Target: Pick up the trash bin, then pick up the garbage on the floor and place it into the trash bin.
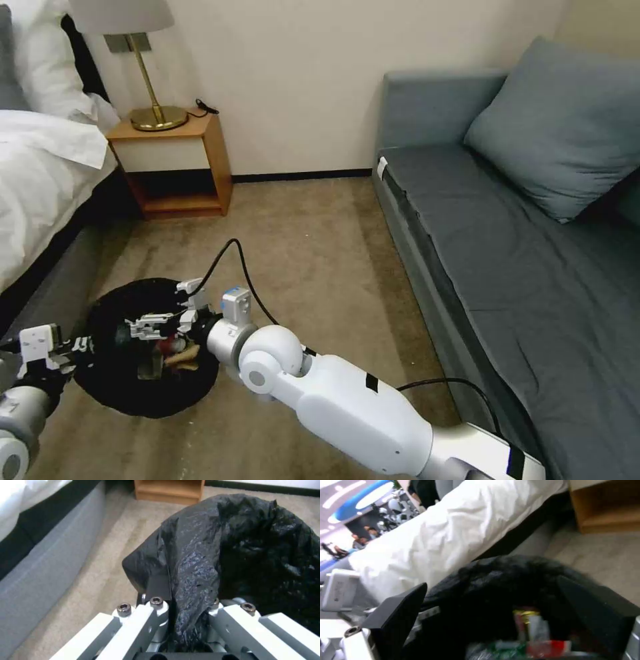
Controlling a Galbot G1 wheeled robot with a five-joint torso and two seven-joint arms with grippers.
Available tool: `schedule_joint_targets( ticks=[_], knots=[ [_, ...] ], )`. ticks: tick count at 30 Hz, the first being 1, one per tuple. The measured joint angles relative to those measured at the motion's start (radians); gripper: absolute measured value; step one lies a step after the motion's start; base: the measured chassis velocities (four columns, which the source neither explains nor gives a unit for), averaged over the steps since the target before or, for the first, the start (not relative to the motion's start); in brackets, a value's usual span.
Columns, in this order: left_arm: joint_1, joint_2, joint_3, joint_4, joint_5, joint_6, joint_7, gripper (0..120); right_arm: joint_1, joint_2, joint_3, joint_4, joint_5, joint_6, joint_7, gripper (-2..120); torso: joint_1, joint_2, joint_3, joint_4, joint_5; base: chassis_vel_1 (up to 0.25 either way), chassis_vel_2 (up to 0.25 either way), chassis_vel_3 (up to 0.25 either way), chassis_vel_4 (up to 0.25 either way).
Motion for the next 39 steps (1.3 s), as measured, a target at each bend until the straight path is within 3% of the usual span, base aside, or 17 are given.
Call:
schedule_joint_targets(
  ticks=[5, 11, 15, 16, 20, 21, 25, 26, 31, 39],
  knots=[
    [-0.015, 0.002, -0.002, 0.026, -0.065, 0.006, -0.019, 7, -0.023, -0.046, 0.035, 0.042, -0.098, 0.02, -0.01, 100, 0.0, 0.0, 0.0, 0.0, 0.0, 0.0, 0.0, 0.0, 0.0],
    [-0.048, 0.012, -0.02, 0.087, -0.221, 0.007, -0.054, 7, -0.125, -0.164, 0.167, 0.144, -0.314, 0.053, -0.042, 100, 0.0, 0.0, 0.0, -0.0003, 0.0, 0.0, 0.0, 0.0, 0.0],
    [-0.077, 0.021, -0.047, 0.153, -0.369, -0.005, -0.086, 7, -0.322, -0.264, 0.335, 0.283, -0.5, 0.069, -0.073, 100, 0.0, 0.0, 0.0, -0.0004, 0.0004, 0.0, 0.0, 0.0, 0.0],
    [-0.077, 0.021, -0.047, 0.153, -0.369, -0.005, -0.086, 7, -0.322, -0.264, 0.335, 0.283, -0.5, 0.069, -0.073, 100, 0.0, 0.0, 0.0, -0.0004, 0.0004, 0.0, 0.0, 0.0, 0.0],
    [-0.111, 0.037, -0.06, 0.246, -0.479, -0.018, -0.109, 7, -0.557, -0.317, 0.542, 0.395, -0.651, 0.121, -0.111, 100, 0.0, 0.0, 0.0, -0.0003, 0.0002, 0.0, 0.0, 0.0, 0.0],
    [-0.111, 0.037, -0.06, 0.246, -0.479, -0.018, -0.109, 7, -0.557, -0.317, 0.542, 0.395, -0.651, 0.121, -0.111, 100, 0.0, 0.0, 0.0, -0.0003, 0.0002, 0.0, 0.0, 0.0, 0.0],
    [-0.14, 0.05, -0.053, 0.355, -0.524, -0.046, -0.124, 7, -0.812, -0.302, 0.718, 0.456, -0.752, 0.248, -0.121, 100, 0.0, 0.0, 0.0, -0.0003, 0.0001, 0.0, 0.0, 0.0, 0.0],
    [-0.14, 0.05, -0.053, 0.355, -0.524, -0.046, -0.124, 7, -0.812, -0.302, 0.718, 0.456, -0.752, 0.248, -0.121, 100, 0.0, 0.0, 0.0, -0.0003, 0.0001, 0.0, 0.0, 0.0, 0.0],
    [-0.176, 0.073, -0.047, 0.469, -0.557, -0.061, -0.137, 7, -1.009, -0.202, 0.911, 0.48, -0.767, 0.417, -0.123, 100, 0.0, 0.0, 0.0, -0.0002, 0.0001, 0.0, 0.0, 0.0, 0.0],
    [-0.181, 0.075, -0.035, 0.523, -0.536, -0.075, -0.145, 7, -1.129, -0.135, 1.012, 0.497, -0.749, 0.572, -0.153, 100, 0.0, 0.0, 0.0, -0.0003, -0.0002, 0.0, 0.0, 0.0, 0.0]
  ],
)
